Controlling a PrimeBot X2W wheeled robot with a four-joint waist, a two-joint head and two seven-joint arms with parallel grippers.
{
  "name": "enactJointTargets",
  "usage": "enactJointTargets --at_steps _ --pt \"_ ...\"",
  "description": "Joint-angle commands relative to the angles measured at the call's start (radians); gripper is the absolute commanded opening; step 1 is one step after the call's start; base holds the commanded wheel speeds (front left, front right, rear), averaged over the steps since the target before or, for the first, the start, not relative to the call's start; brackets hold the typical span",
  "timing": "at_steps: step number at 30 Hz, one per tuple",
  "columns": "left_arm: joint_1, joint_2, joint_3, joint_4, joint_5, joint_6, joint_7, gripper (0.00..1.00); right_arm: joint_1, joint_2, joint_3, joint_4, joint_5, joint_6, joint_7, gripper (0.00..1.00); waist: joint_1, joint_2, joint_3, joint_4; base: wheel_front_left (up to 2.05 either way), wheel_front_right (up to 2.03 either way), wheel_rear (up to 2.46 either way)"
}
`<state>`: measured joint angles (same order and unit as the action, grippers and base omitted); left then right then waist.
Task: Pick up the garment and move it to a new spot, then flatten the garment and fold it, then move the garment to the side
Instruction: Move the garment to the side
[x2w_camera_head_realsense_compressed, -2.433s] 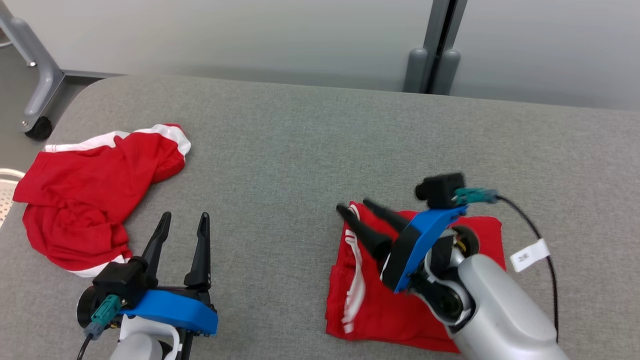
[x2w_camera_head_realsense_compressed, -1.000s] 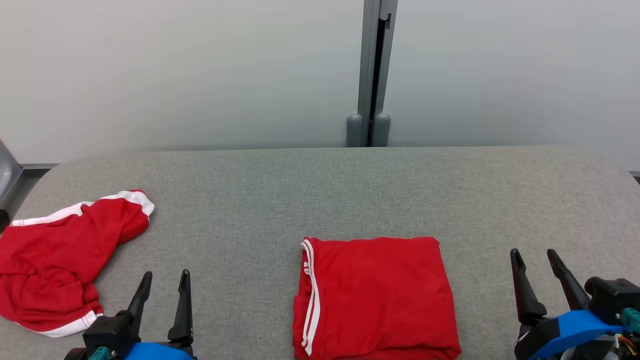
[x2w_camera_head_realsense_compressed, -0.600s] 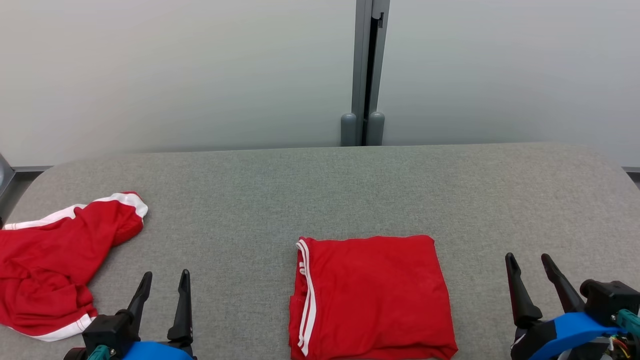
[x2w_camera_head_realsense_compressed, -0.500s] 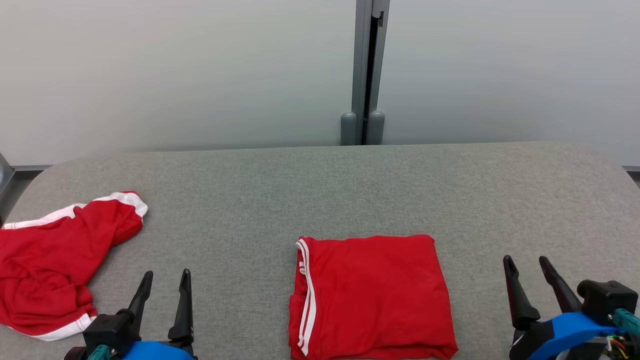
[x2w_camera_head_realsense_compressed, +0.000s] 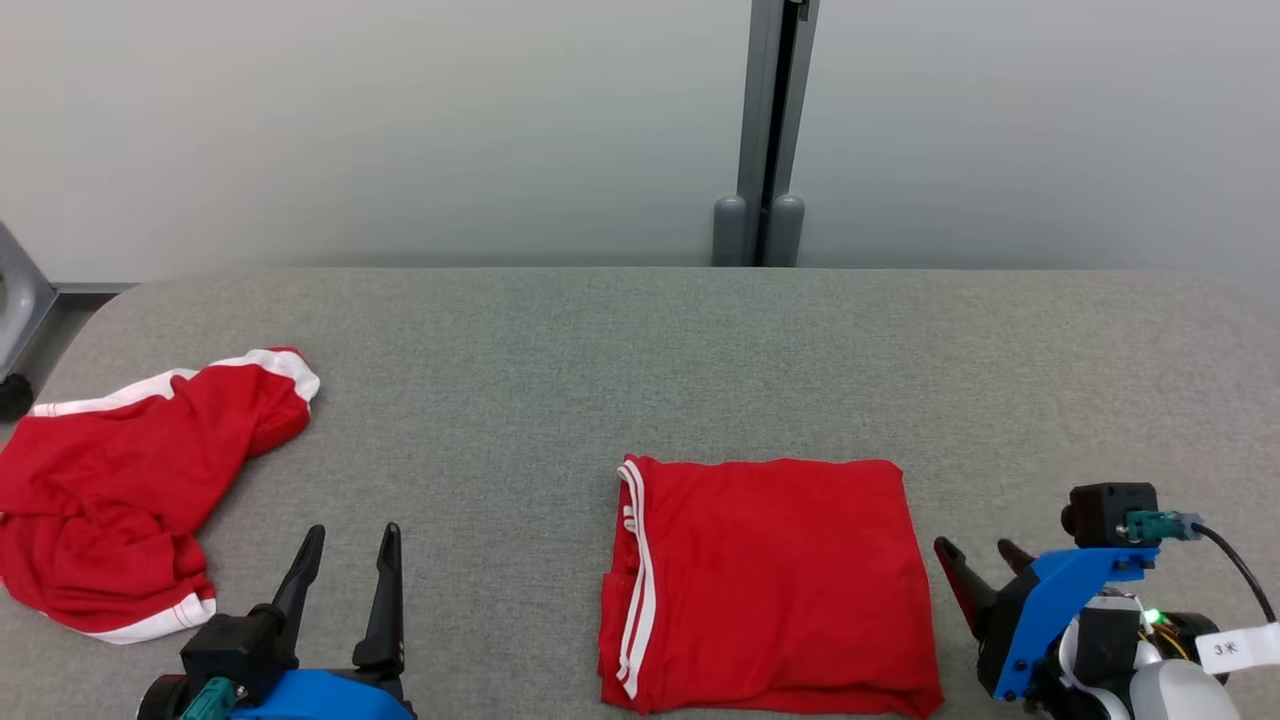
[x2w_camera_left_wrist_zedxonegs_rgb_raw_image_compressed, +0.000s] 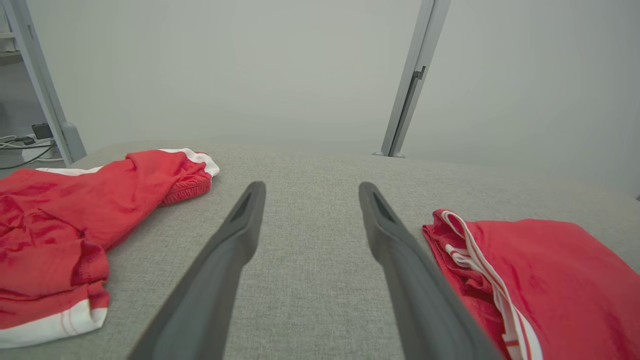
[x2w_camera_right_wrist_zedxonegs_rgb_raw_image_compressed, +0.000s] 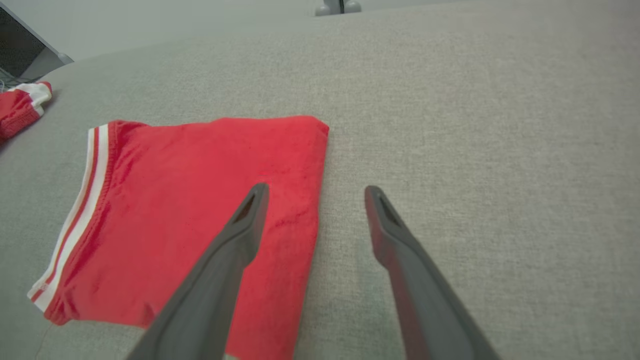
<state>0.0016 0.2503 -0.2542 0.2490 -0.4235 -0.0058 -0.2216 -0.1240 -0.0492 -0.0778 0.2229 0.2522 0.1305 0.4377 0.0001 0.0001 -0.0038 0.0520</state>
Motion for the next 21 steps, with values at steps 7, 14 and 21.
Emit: enactJointTargets --at_steps 7,14,21 --pt "-0.041 0.002 -0.018 -0.023 0.012 -0.003 0.0 1.0 -0.084 -0.003 -0.02 0.155 -0.015 0.0 0.093 1.0 -0.0001 -0.0001 0.039 0.056 0.0 0.0 0.0" --pt "-0.052 0.006 -0.027 -0.029 0.015 -0.001 -0.006 1.0 -0.132 -0.003 -0.014 0.301 0.003 0.0 0.082 1.0 -0.0001 -0.0001 0.053 0.082 0.0 0.0 0.0" --pt "-0.058 0.007 -0.031 -0.026 0.012 0.0 -0.011 1.0 -0.157 0.0 0.027 0.416 0.006 0.0 0.072 0.93 -0.0001 -0.0001 0.067 0.084 0.0 0.0 0.0"
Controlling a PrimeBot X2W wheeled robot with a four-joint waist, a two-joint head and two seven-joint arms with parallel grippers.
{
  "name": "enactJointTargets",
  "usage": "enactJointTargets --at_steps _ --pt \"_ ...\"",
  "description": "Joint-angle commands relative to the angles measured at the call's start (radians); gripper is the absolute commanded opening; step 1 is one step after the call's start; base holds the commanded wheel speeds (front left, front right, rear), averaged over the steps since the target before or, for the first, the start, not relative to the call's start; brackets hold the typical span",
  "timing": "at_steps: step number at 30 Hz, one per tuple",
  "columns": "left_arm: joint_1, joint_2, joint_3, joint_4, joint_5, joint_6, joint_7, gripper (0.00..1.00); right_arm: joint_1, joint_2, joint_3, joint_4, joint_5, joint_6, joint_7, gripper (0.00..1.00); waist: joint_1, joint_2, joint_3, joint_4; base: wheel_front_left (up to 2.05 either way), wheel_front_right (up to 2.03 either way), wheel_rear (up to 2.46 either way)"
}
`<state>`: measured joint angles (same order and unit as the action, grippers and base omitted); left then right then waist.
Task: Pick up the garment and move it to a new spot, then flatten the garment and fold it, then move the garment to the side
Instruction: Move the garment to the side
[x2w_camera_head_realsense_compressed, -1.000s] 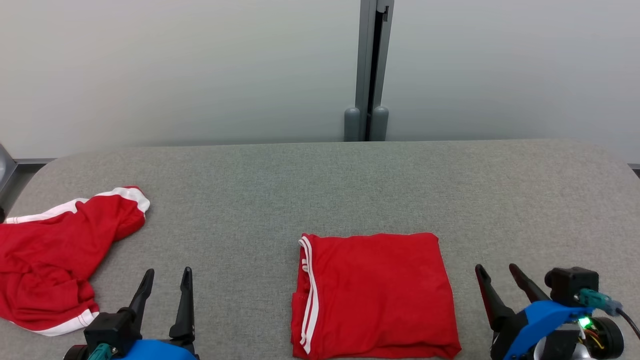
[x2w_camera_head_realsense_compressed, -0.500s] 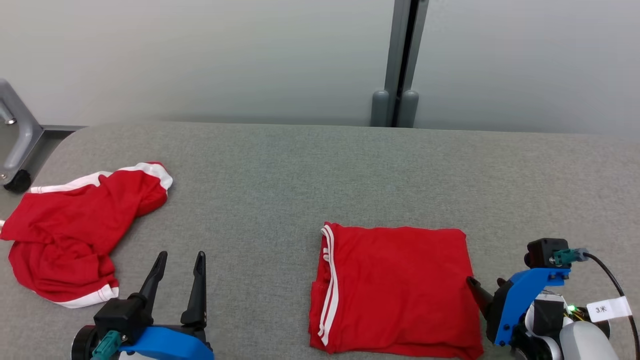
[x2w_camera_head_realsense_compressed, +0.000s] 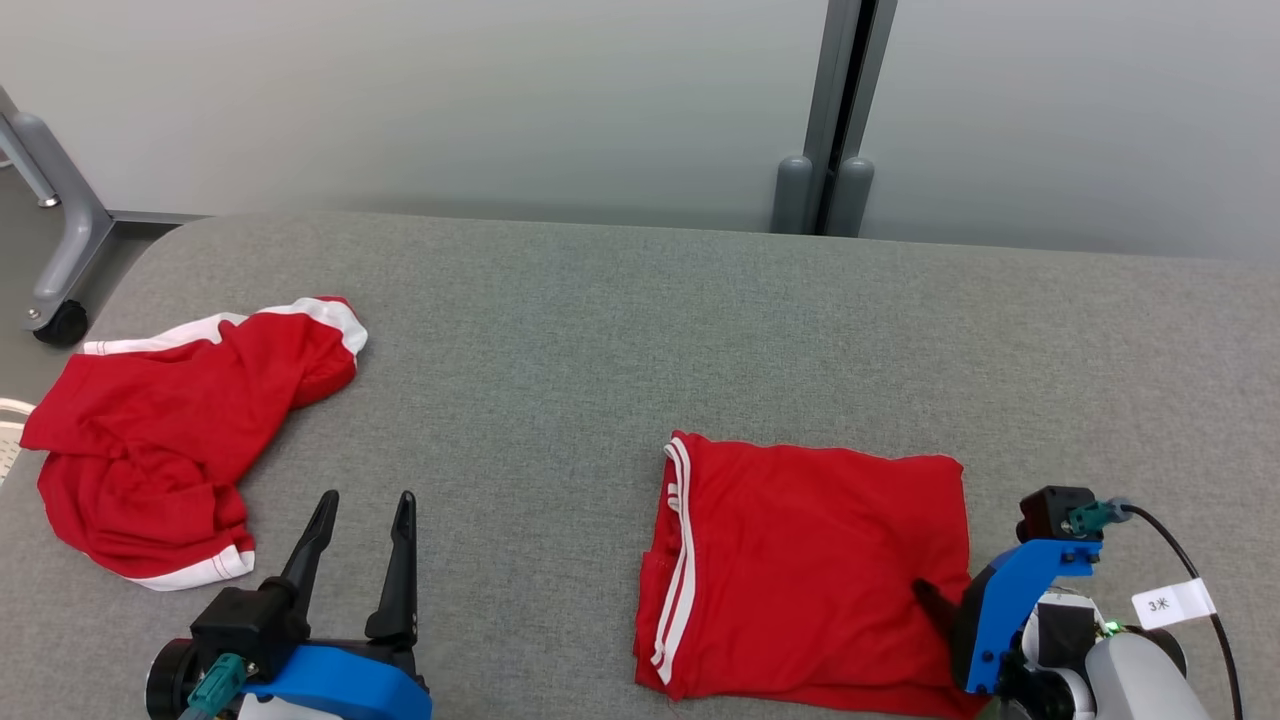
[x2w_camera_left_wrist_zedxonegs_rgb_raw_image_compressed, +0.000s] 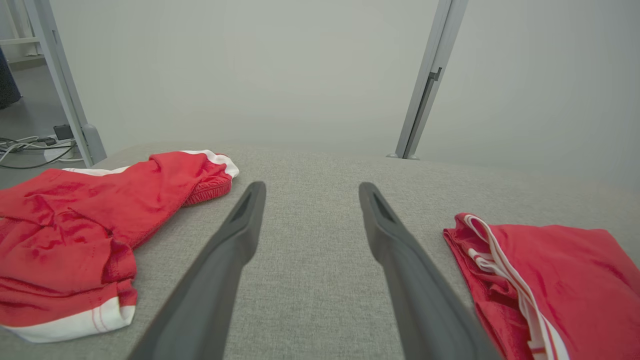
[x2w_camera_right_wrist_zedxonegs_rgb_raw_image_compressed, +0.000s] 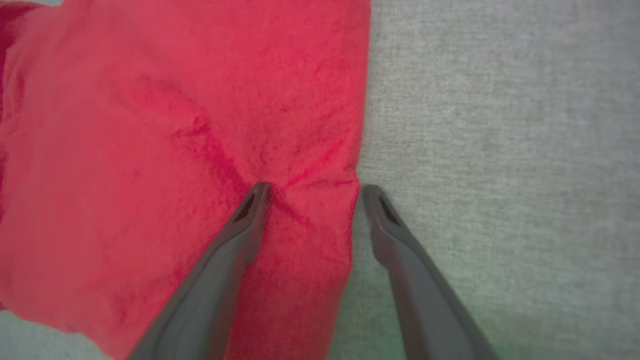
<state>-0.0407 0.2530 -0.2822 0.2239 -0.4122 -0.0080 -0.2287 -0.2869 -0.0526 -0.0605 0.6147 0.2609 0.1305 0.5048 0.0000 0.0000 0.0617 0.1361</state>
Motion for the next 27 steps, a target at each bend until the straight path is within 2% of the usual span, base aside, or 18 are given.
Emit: enactJointTargets --at_steps 1,2,3,4,10,14,21,27 --pt "-0.018 0.004 -0.004 0.0 0.0 0.001 -0.004 1.0 0.002 0.004 0.017 0.037 -0.01 0.0 0.008 0.46 0.0 0.0 0.003 -0.001 0.0 0.0 0.0" --pt "-0.019 0.004 -0.005 0.002 0.0 0.0 -0.006 1.0 -0.002 0.005 0.019 0.045 -0.021 0.0 0.002 0.3 0.0 0.0 0.004 -0.002 0.0 0.0 0.0" --pt "-0.021 0.004 -0.005 0.004 -0.001 -0.001 -0.006 1.0 -0.007 0.006 0.018 0.051 -0.034 0.0 -0.007 0.08 0.0 0.0 0.006 -0.003 0.0 0.0 0.0" --pt "-0.023 0.004 -0.006 0.005 -0.001 -0.002 -0.008 1.0 -0.014 0.006 0.018 0.058 -0.053 0.0 -0.01 0.0 0.0 0.0 0.007 -0.004 0.0 0.0 0.0" --pt "-0.032 0.003 -0.008 0.008 -0.005 -0.009 -0.013 1.0 -0.064 0.004 0.04 0.058 -0.138 0.0 -0.03 0.0 0.0 0.0 0.024 -0.009 0.0 0.0 0.0" --pt "-0.051 0.003 -0.008 -0.003 -0.002 -0.009 -0.019 1.0 -0.136 -0.043 0.112 0.019 -0.187 0.0 -0.029 0.0 0.0 0.0 0.057 -0.015 0.0 0.0 0.0" --pt "-0.114 0.001 -0.004 -0.044 0.016 -0.016 -0.029 1.0 -0.336 -0.24 0.321 -0.063 -0.175 0.0 -0.018 0.0 0.0 0.0 0.176 -0.036 0.0 0.0 0.0" --pt "-0.184 0.007 0.006 -0.096 0.043 -0.024 -0.034 1.0 -0.52 -0.431 0.402 -0.109 -0.137 0.0 -0.055 0.0 0.0 0.0 0.305 -0.083 0.0 0.0 0.0"
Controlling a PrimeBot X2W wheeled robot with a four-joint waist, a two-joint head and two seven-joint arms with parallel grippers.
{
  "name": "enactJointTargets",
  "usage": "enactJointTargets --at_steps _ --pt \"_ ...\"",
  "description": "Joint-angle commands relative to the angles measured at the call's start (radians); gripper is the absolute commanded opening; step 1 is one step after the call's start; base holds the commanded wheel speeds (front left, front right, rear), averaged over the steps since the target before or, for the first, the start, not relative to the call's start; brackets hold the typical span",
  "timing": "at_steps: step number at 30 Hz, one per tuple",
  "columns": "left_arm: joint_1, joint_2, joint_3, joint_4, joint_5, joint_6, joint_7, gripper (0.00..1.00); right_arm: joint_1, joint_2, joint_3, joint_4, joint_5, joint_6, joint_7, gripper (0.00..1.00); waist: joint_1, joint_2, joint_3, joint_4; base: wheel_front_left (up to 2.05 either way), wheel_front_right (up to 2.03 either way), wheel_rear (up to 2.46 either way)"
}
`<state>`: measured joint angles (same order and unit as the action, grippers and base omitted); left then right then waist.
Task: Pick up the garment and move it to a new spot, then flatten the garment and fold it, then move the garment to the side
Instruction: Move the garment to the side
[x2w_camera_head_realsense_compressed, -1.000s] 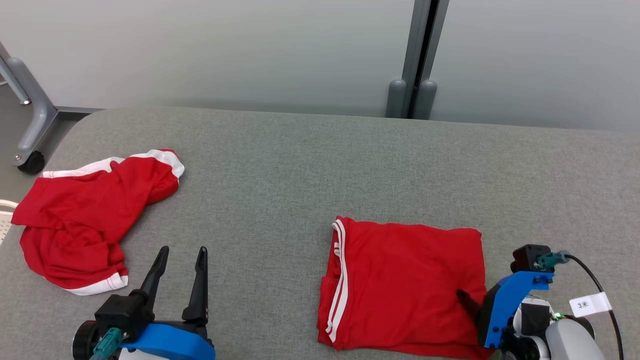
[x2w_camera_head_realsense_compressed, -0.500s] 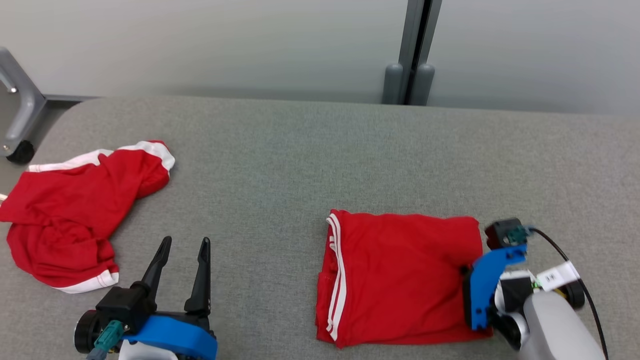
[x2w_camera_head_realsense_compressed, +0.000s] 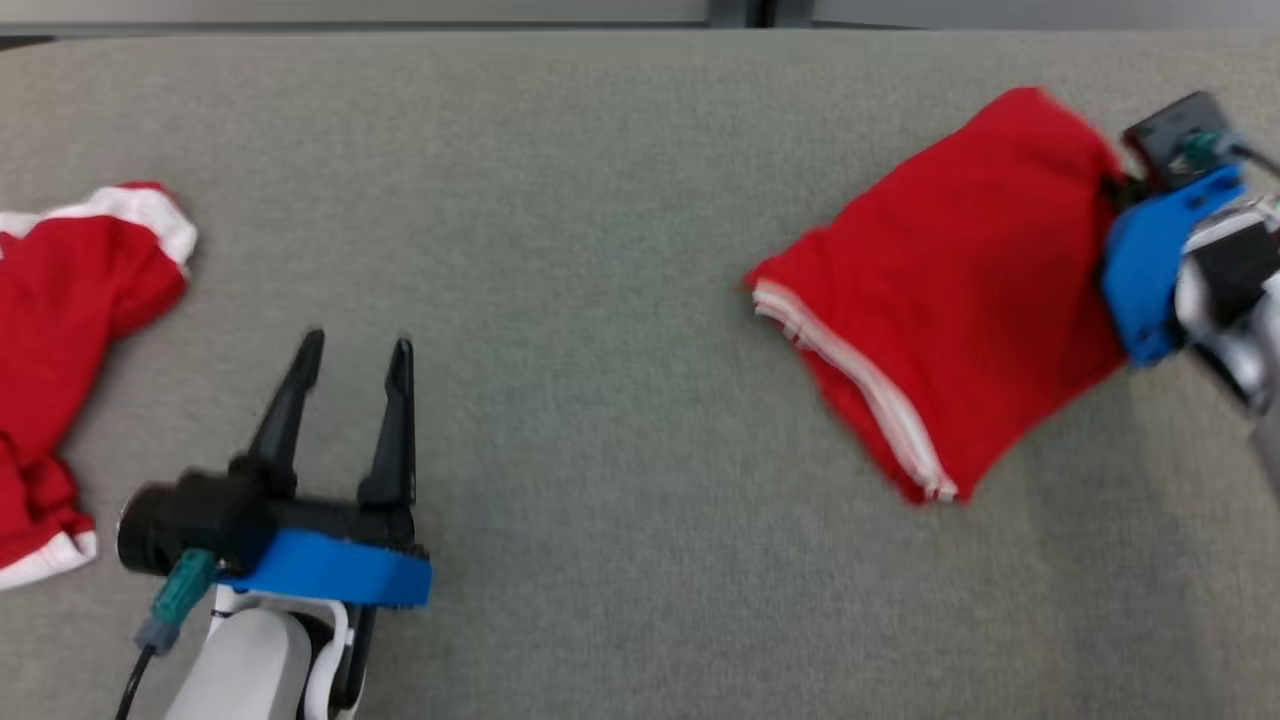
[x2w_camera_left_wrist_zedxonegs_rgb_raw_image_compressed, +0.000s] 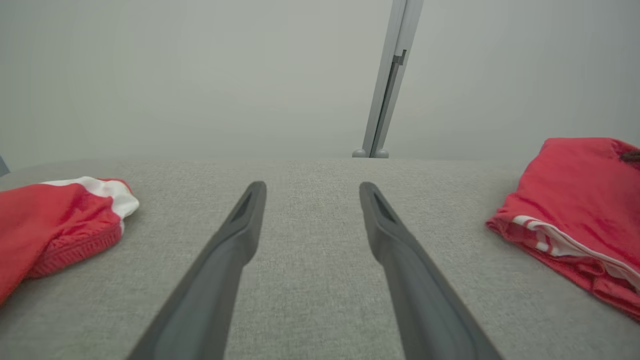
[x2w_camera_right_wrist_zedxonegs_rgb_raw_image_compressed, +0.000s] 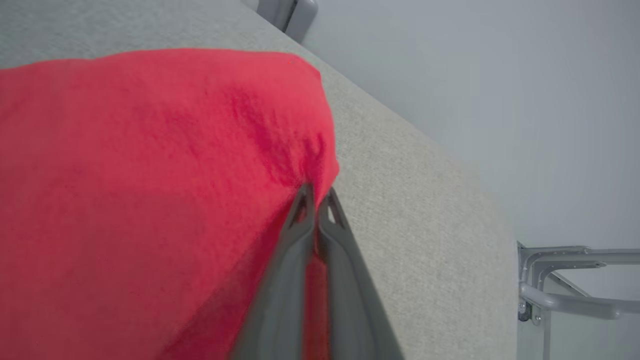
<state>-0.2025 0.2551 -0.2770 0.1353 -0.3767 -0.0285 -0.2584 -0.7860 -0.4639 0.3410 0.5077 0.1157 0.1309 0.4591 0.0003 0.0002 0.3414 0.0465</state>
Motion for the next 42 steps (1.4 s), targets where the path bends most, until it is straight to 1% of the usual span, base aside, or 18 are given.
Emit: enactJointTargets --at_steps 1,5,8,13,18,24,30,35,36,37,38,40,42 --pt "-0.035 0.007 0.001 -0.014 0.013 -0.005 -0.005 1.0 -0.041 -0.047 -0.002 -0.002 0.012 0.0 -0.019 0.0 -0.0003 -0.0002 0.041 -0.002 0.0 0.0 0.0" --pt "-0.083 0.013 0.006 -0.048 0.037 -0.011 -0.006 1.0 -0.108 -0.137 -0.025 0.009 0.004 -0.001 -0.061 0.0 -0.0003 -0.0002 0.107 -0.044 0.0 0.0 0.0" --pt "-0.112 0.021 0.0 -0.074 0.065 -0.008 -0.006 1.0 -0.137 -0.186 -0.068 0.038 -0.012 -0.001 -0.102 0.0 -0.0003 -0.0002 0.148 -0.072 0.0 0.0 0.0" --pt "-0.146 0.036 -0.01 -0.123 0.092 -0.009 -0.003 1.0 -0.174 -0.223 -0.157 0.101 -0.062 0.0 -0.19 0.0 -0.0003 -0.0002 0.198 -0.106 0.0 0.0 0.0" --pt "-0.159 0.053 -0.009 -0.159 0.105 0.0 0.017 1.0 -0.198 -0.214 -0.239 0.137 -0.131 -0.001 -0.245 0.0 -0.0003 -0.0002 0.236 -0.13 0.0 0.0 0.0" --pt "-0.162 0.068 -0.01 -0.186 0.105 0.005 0.034 1.0 -0.2 -0.205 -0.309 0.127 -0.228 -0.001 -0.299 0.0 -0.0003 -0.0002 0.259 -0.149 0.0 0.0 0.0" --pt "-0.164 0.072 -0.014 -0.192 0.1 0.005 0.041 1.0 -0.193 -0.203 -0.33 0.123 -0.26 -0.001 -0.334 0.0 -0.0003 -0.0002 0.267 -0.149 0.0 0.0 0.0" --pt "-0.165 0.075 -0.016 -0.19 0.094 0.002 0.043 1.0 -0.179 -0.189 -0.358 0.126 -0.286 -0.001 -0.337 0.0 -0.0003 -0.0002 0.266 -0.142 0.0 0.0 0.0" --pt "-0.163 0.074 -0.018 -0.188 0.092 0.003 0.042 1.0 -0.175 -0.187 -0.366 0.126 -0.295 -0.001 -0.334 0.13 -0.0003 -0.0002 0.263 -0.141 0.0 0.0 0.0" --pt "-0.16 0.073 -0.02 -0.184 0.091 0.003 0.041 1.0 -0.169 -0.184 -0.372 0.127 -0.305 -0.001 -0.332 0.46 -0.0003 -0.0002 0.257 -0.138 0.0 0.0 0.0" --pt "-0.158 0.072 -0.02 -0.182 0.089 0.004 0.04 1.0 -0.166 -0.18 -0.382 0.132 -0.31 -0.001 -0.323 1.0 -0.0003 -0.0002 0.251 -0.135 0.0 0.0 0.0" --pt "-0.155 0.072 -0.02 -0.175 0.086 0.003 0.037 1.0 -0.154 -0.163 -0.41 0.148 -0.322 -0.001 -0.301 1.0 -0.0003 -0.0002 0.234 -0.13 0.0 0.0 0.0" --pt "-0.144 0.069 -0.024 -0.163 0.082 0.004 0.034 1.0 -0.131 -0.13 -0.431 0.153 -0.326 0.0 -0.301 1.0 -0.0003 -0.0002 0.207 -0.126 0.0 0.0 0.0"
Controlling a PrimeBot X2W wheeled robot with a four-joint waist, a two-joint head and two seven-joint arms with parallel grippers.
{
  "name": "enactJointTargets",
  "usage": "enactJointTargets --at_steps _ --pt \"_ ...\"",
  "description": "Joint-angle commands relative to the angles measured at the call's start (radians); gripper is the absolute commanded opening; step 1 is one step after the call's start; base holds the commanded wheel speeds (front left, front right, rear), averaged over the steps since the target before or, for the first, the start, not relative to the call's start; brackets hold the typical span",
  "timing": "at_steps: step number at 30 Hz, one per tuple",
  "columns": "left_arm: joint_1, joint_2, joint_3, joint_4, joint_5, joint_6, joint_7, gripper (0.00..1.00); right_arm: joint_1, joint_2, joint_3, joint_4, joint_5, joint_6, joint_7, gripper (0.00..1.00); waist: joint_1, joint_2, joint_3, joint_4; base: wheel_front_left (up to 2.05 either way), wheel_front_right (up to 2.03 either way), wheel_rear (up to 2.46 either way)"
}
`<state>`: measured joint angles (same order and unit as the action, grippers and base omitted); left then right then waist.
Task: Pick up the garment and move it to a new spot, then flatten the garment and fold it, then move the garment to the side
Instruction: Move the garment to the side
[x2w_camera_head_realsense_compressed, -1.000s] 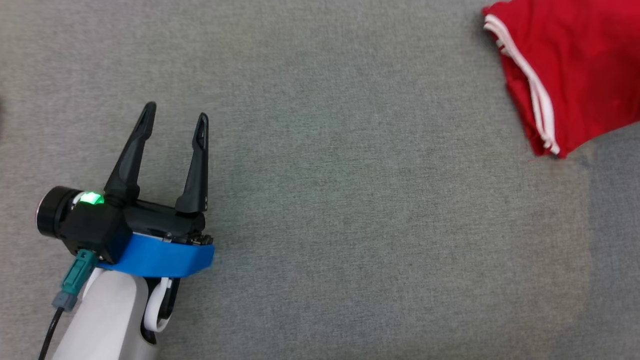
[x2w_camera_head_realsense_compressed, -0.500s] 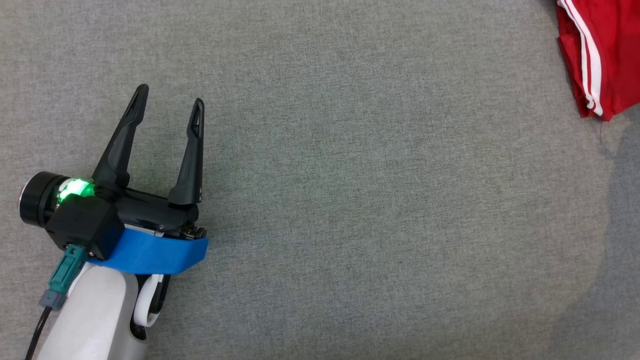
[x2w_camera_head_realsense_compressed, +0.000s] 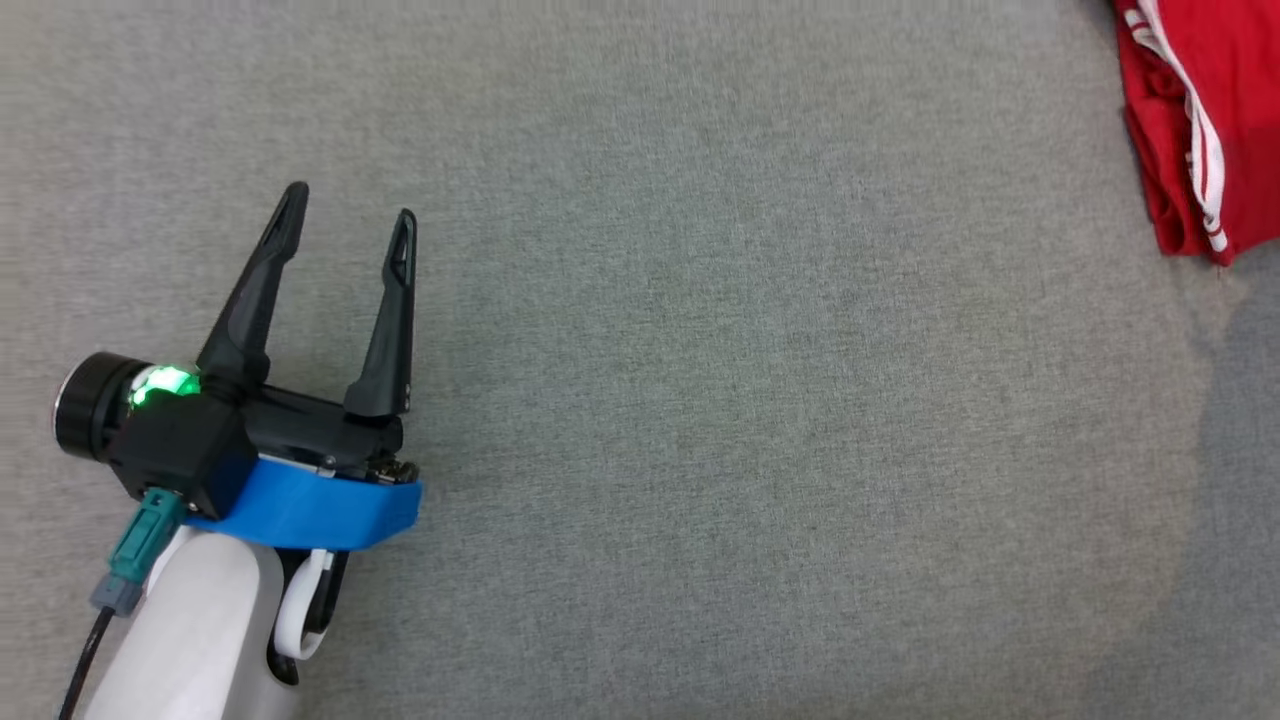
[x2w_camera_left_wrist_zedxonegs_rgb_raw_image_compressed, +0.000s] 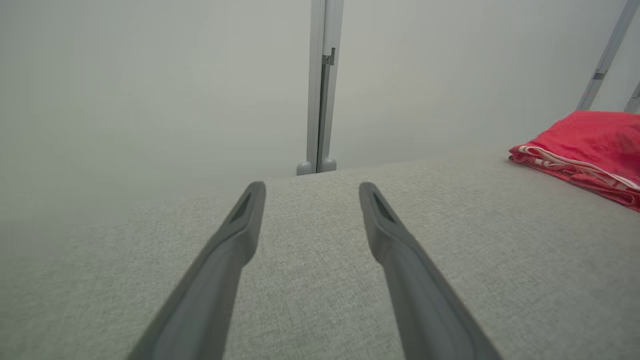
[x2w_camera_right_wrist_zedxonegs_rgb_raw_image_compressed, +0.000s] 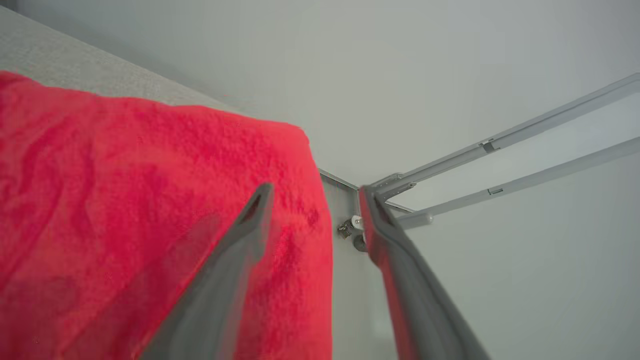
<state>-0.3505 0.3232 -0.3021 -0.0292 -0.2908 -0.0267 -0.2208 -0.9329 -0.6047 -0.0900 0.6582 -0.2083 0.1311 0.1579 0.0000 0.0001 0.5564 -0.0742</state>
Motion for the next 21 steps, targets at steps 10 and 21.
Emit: enactJointTargets --at_steps 10,21 --pt "0.077 -0.026 -0.013 0.08 -0.033 0.005 -0.023 1.0 0.19 0.134 -0.099 -0.025 0.002 0.0 -0.061 1.0 0.0 -0.0001 -0.189 0.027 0.0 0.0 0.0" --pt "0.198 -0.065 0.014 0.208 -0.078 0.017 -0.042 1.0 0.511 0.337 -0.122 -0.251 0.214 0.0 -0.209 1.0 0.0 -0.0001 -0.397 0.076 0.0 0.0 0.0"
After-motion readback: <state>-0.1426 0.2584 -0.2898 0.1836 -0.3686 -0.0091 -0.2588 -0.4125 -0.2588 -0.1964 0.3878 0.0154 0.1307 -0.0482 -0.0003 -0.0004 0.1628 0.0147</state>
